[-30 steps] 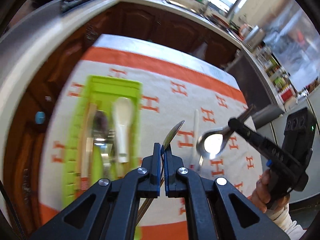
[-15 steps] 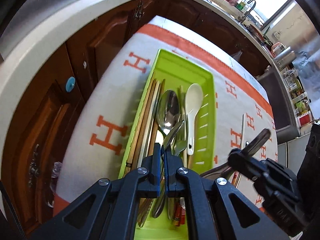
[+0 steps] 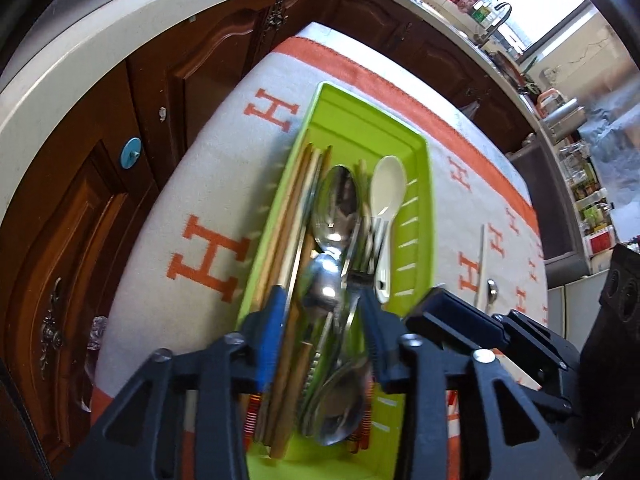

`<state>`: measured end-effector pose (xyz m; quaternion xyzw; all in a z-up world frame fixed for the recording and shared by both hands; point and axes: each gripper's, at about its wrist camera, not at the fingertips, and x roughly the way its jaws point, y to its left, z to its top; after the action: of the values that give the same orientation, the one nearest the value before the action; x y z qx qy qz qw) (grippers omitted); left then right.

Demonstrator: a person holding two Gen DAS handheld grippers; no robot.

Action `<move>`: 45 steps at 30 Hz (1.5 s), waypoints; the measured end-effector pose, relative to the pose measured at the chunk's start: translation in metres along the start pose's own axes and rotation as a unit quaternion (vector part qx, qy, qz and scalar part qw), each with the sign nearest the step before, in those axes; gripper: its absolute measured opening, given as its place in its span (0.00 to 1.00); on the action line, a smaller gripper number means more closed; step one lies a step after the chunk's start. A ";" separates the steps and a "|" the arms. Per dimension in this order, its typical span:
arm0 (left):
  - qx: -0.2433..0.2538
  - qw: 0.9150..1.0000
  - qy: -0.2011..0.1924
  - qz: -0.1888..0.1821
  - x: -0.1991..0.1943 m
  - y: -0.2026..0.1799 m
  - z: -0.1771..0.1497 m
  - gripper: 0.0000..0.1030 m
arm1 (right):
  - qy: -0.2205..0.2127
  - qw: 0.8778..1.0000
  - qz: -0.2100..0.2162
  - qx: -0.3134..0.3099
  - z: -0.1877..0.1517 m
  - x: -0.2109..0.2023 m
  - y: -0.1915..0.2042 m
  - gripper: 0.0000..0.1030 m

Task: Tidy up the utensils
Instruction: 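Lower both held utensils into the green tray and open both tools, then grasp the red-banded chopstick with the left tool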

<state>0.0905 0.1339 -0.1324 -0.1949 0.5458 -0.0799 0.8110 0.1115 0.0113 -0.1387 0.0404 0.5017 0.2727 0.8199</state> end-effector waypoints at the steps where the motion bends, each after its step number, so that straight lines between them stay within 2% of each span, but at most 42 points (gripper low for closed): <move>1: 0.001 1.000 -0.002 0.000 -0.002 -0.001 0.000 0.46 | -0.005 1.000 -0.001 0.002 0.000 -0.003 -0.001 0.28; 3: 0.006 1.000 -0.013 0.010 -0.007 -0.006 -0.001 0.57 | -0.012 1.000 -0.003 0.006 0.001 -0.008 -0.004 0.28; 11: 0.029 0.998 -0.036 0.046 -0.021 -0.020 -0.009 0.68 | -0.035 0.999 -0.016 0.017 -0.012 -0.040 -0.017 0.28; 19: 0.064 0.994 -0.038 0.074 -0.026 -0.037 -0.022 0.68 | -0.033 0.997 -0.028 0.057 -0.039 -0.066 -0.043 0.28; 28: 0.124 0.989 -0.043 0.062 -0.031 -0.086 -0.036 0.69 | -0.030 0.988 -0.059 0.136 -0.077 -0.095 -0.095 0.28; 36: 0.166 0.985 -0.019 0.046 -0.011 -0.138 -0.040 0.72 | -0.020 0.975 -0.082 0.204 -0.092 -0.113 -0.149 0.28; 45: 0.192 0.980 0.032 0.046 0.036 -0.169 -0.037 0.72 | -0.001 0.965 -0.094 0.243 -0.092 -0.105 -0.184 0.28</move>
<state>0.0846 -0.0412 -0.1067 -0.0072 0.5546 -0.1518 0.8181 0.0725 -0.2155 -0.1621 0.1915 0.5539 0.0636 0.8078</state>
